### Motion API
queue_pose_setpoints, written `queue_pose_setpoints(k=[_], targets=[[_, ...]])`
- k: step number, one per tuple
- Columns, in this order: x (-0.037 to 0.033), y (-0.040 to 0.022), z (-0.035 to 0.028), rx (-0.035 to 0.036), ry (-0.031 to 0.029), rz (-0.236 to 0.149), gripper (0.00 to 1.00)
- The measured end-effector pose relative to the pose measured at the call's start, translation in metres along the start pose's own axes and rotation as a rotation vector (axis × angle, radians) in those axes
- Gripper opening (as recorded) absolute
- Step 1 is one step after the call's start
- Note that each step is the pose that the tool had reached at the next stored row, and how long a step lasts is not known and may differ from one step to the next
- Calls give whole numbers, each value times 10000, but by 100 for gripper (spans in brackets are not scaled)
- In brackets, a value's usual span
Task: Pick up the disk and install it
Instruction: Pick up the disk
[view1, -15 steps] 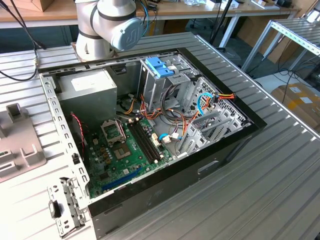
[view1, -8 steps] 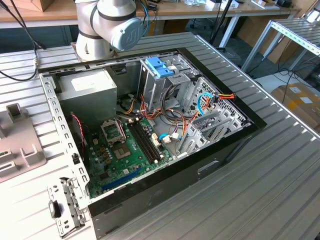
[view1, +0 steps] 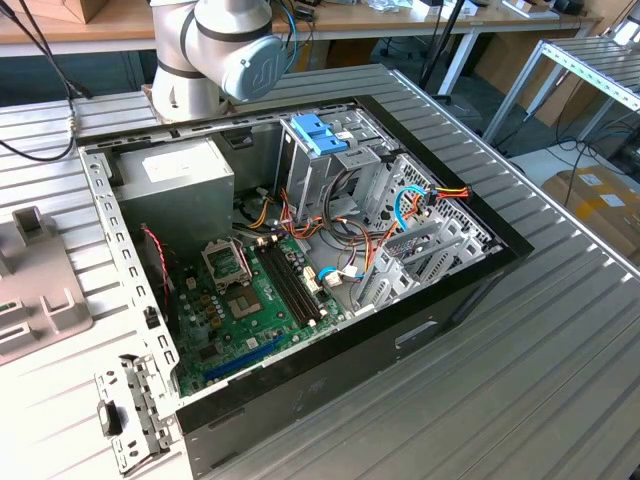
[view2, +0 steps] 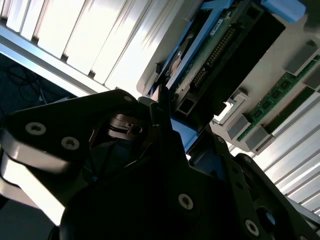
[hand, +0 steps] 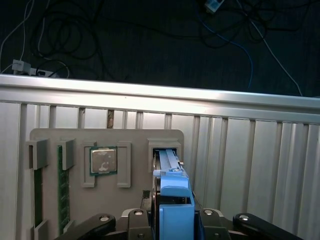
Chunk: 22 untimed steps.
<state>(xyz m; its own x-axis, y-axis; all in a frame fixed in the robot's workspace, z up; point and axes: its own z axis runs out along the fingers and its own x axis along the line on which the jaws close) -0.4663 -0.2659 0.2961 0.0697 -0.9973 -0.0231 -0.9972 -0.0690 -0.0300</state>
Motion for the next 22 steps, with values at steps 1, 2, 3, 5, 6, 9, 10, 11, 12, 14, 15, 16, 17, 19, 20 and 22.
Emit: queue_pose_setpoints(k=[1,2,3,5,6,9,10,11,12,14,15,16,17,19,20,22], targets=[[0,0,-5,1,0,0,37],[0,0,-11,2,0,0,37],[0,0,-14,3,0,0,37],[-1,-1,-27,-1,1,0,37],[-1,-1,-31,3,0,0,37],[-1,-1,-41,1,0,0,37],[-1,-1,-45,1,0,0,37],[-1,-2,-48,3,0,0,37],[-1,-2,-53,1,0,0,37],[-1,-2,-63,0,0,0,37],[-1,-2,-68,0,0,0,37],[-2,-2,-74,0,1,0,37],[-2,-3,-80,-1,1,0,37],[-2,-3,-91,2,0,0,37],[-2,-3,-97,1,0,0,37],[-3,-4,-116,1,0,0,37]])
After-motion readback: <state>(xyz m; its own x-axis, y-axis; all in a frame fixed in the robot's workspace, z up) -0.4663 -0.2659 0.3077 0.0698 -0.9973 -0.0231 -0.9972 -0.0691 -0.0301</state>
